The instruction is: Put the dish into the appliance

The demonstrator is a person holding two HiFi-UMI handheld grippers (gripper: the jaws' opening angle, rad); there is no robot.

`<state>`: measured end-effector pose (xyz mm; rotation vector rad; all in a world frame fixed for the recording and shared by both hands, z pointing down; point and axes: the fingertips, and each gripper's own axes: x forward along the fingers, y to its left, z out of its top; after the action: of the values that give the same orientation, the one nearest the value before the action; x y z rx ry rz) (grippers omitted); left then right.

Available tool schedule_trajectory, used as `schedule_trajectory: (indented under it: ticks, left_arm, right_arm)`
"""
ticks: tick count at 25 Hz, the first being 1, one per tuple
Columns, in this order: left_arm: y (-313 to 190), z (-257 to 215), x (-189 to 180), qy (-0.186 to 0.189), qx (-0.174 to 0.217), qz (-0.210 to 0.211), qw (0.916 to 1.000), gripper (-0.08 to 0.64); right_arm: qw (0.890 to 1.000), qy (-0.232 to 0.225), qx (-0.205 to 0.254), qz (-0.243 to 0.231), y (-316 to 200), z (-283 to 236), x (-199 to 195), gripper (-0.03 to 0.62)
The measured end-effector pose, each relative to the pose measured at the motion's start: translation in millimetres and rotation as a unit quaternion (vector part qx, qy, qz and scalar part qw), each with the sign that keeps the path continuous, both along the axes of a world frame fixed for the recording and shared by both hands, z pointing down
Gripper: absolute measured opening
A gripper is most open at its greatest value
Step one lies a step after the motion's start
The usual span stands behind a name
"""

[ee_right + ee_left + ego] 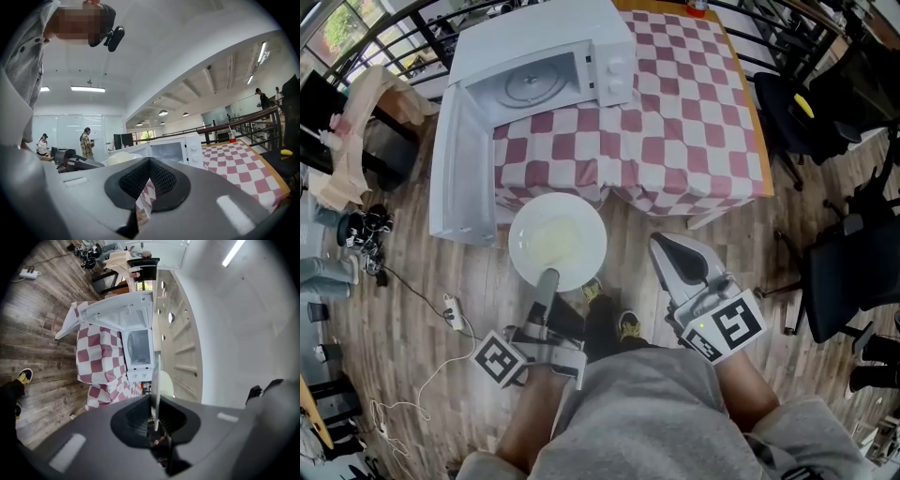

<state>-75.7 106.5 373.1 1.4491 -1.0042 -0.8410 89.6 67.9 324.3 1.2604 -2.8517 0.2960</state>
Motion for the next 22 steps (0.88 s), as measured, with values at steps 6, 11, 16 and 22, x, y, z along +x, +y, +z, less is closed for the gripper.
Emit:
schedule_trajectory:
  ticks: [6, 11, 16, 22]
  left_arm:
    - [-38.3, 2.1, -10.5, 0.003, -0.003, 0.005, 1.0000, 0.035]
    - [-69.0, 2.1, -16.8, 0.006, -0.001, 0.013, 0.9999, 0.035]
    - [-91.8, 3.3, -20.9, 0.010, -0.005, 0.019, 0.9998, 0.035]
    - [-113.8, 3.0, -22.2, 0.010, -0.006, 0.031, 0.9995, 0.035]
  right_arm:
    - [1.000, 0.007, 0.002, 0.005, -37.8, -4.4, -12.5, -0.002]
    - [1.000, 0.011, 0.006, 0.007, -70.1, -7.5, -25.7, -0.002]
    - [1.000, 0.014, 0.004, 0.009, -91.7, -7.6, -36.9, -0.002]
    - [1.000, 0.020, 0.002, 0.017, -109.1, -8.4, -41.3, -0.002]
